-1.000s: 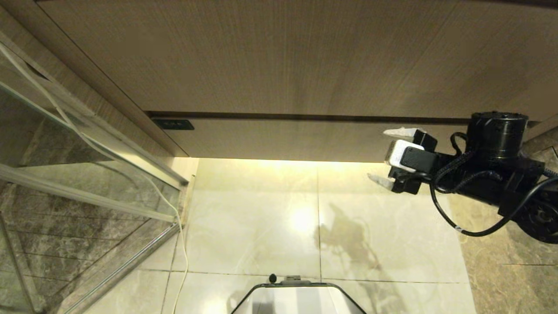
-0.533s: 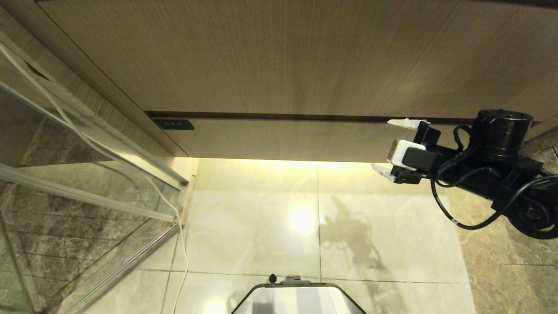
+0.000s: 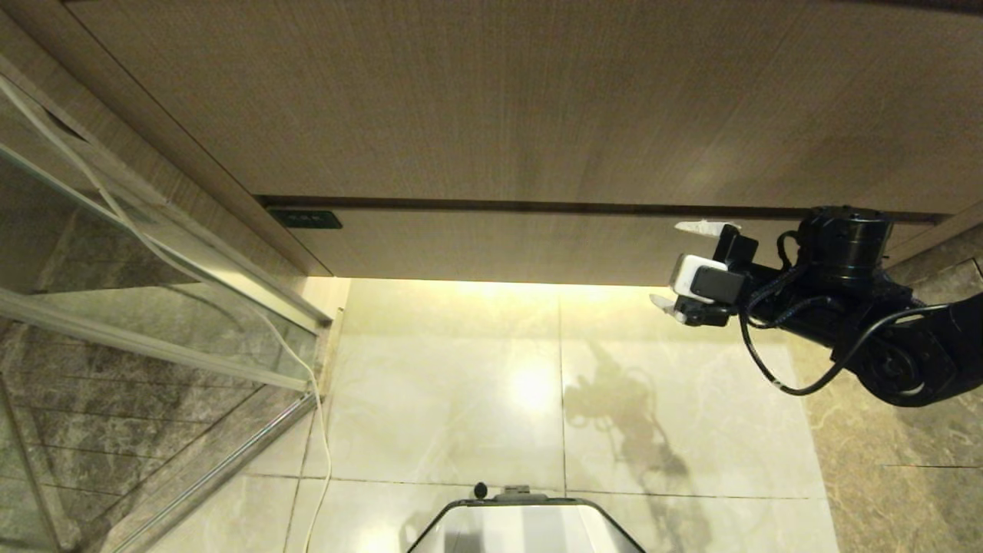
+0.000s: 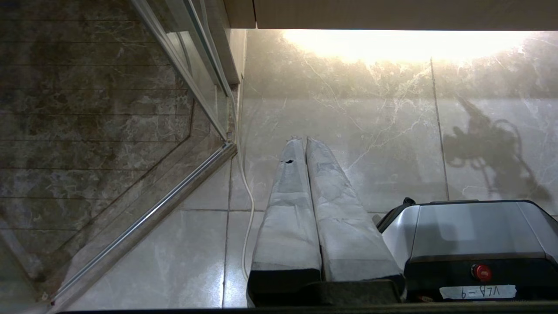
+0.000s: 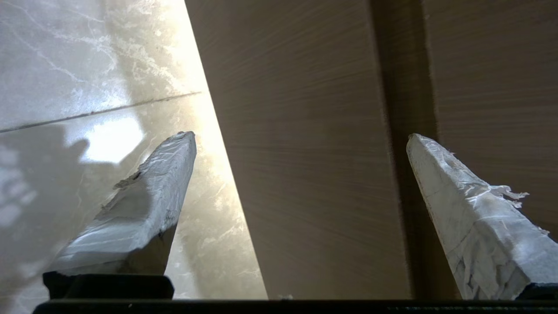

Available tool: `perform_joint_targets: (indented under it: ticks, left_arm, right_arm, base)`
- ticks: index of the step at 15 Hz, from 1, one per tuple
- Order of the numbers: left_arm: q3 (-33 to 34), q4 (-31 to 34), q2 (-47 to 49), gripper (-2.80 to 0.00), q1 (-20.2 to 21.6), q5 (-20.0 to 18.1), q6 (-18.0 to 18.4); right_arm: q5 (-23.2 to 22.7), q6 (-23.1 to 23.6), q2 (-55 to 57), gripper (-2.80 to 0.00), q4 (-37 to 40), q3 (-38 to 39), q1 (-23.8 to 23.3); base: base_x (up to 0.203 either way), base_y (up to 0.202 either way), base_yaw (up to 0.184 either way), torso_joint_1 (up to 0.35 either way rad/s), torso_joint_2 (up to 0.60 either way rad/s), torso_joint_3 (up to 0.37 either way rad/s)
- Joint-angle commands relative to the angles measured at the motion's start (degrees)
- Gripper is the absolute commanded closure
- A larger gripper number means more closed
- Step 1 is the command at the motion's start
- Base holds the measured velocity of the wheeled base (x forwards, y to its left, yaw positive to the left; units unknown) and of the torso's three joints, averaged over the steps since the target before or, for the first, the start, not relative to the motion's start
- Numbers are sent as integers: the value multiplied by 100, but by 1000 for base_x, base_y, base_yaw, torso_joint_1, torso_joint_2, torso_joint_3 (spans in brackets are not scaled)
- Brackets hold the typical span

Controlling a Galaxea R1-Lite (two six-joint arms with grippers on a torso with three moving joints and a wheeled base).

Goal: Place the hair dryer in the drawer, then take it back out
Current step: Pull open the drawer

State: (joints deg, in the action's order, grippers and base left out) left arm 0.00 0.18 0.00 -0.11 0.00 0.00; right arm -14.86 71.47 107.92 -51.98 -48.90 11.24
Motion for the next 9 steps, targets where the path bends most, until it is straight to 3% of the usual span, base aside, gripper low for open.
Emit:
perform_joint_targets:
  ticks: [1,9]
  left_arm:
    - [9,0,0,0,2,0,0]
    - [9,0,0,0,2,0,0]
  right_arm:
    - [-8,42,36,-280,-31,-6,1]
    - [-8,42,36,-280,-31,-6,1]
  base:
    - [0,0,0,0,0,0]
    - [0,0,0,0,0,0]
